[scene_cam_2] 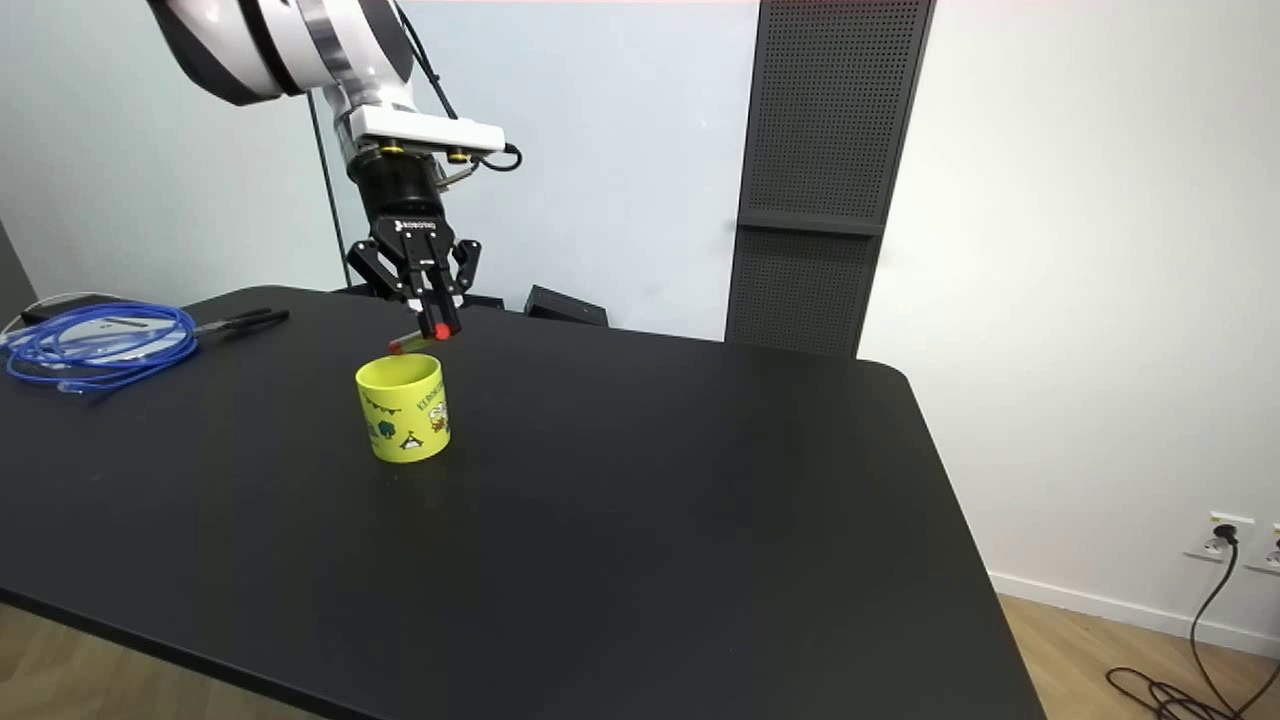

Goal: Put the pen in the yellow cup

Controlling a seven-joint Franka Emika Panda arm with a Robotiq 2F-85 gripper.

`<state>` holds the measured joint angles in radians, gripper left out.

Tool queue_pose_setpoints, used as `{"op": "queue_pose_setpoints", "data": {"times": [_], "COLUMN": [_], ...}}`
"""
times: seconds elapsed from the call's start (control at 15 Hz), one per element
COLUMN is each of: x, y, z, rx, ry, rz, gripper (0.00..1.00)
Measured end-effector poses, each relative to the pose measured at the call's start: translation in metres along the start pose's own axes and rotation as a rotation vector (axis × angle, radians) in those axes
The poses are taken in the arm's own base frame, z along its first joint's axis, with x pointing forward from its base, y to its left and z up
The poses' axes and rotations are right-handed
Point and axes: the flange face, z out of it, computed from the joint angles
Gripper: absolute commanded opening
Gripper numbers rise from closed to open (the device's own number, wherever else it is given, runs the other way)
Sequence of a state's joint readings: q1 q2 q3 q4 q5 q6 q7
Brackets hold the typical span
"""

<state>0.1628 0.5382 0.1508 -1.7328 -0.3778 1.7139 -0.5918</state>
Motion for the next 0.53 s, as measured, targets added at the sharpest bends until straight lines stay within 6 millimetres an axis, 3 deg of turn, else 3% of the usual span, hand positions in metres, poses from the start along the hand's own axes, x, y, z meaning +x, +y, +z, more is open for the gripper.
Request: {"op": "queue_pose_setpoints", "data": {"times": [0.53], "x": [0.001], "y": [-0.011], "z": [-0.016], "rx": [-0.046], "ry": [-0.002], "rz": [-0.02], "gripper": [0.06]}}
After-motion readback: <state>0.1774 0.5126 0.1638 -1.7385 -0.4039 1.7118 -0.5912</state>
